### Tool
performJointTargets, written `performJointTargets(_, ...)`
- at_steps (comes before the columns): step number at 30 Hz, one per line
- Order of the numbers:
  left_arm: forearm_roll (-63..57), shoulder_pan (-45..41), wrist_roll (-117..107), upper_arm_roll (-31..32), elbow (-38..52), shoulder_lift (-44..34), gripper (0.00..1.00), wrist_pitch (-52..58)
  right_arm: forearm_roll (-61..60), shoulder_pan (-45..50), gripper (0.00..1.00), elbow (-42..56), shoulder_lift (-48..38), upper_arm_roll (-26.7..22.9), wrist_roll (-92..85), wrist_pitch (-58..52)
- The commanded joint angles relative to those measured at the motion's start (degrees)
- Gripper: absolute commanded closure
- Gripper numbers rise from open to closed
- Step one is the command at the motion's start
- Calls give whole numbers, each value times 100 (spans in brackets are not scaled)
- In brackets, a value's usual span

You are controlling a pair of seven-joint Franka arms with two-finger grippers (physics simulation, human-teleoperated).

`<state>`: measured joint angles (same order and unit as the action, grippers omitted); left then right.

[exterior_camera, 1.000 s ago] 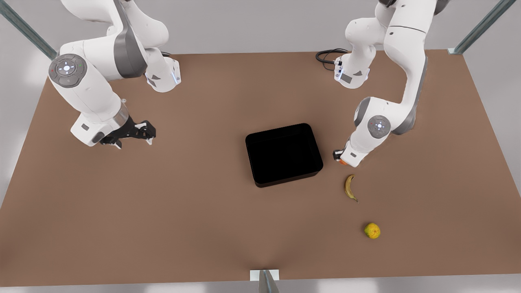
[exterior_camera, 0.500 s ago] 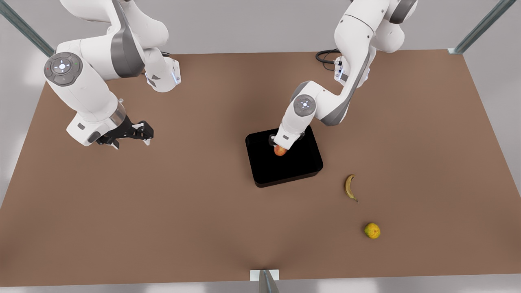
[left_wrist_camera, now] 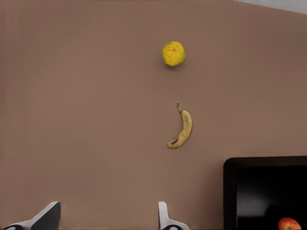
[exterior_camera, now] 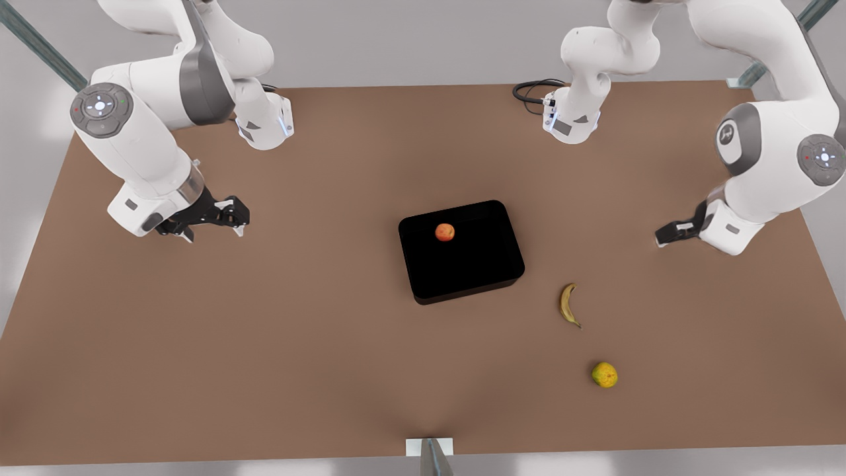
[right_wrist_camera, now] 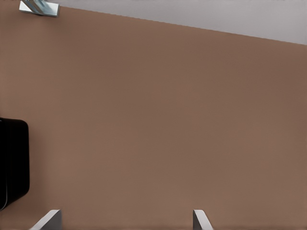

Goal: Place the storage box in the middle with the right arm, and place the apple in the storage box with the left arm

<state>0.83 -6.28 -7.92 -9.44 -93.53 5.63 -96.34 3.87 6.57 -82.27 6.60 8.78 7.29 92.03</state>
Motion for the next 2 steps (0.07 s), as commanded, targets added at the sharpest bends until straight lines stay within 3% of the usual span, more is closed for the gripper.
performJointTargets(1,-321,73,1,56,10,-18,0,10,0,2,0,0,-1,1,0,-1)
performJointTargets(2,-312,329,195,205,10,-71,0,62,0,2,0,0,-1,1,0,-1)
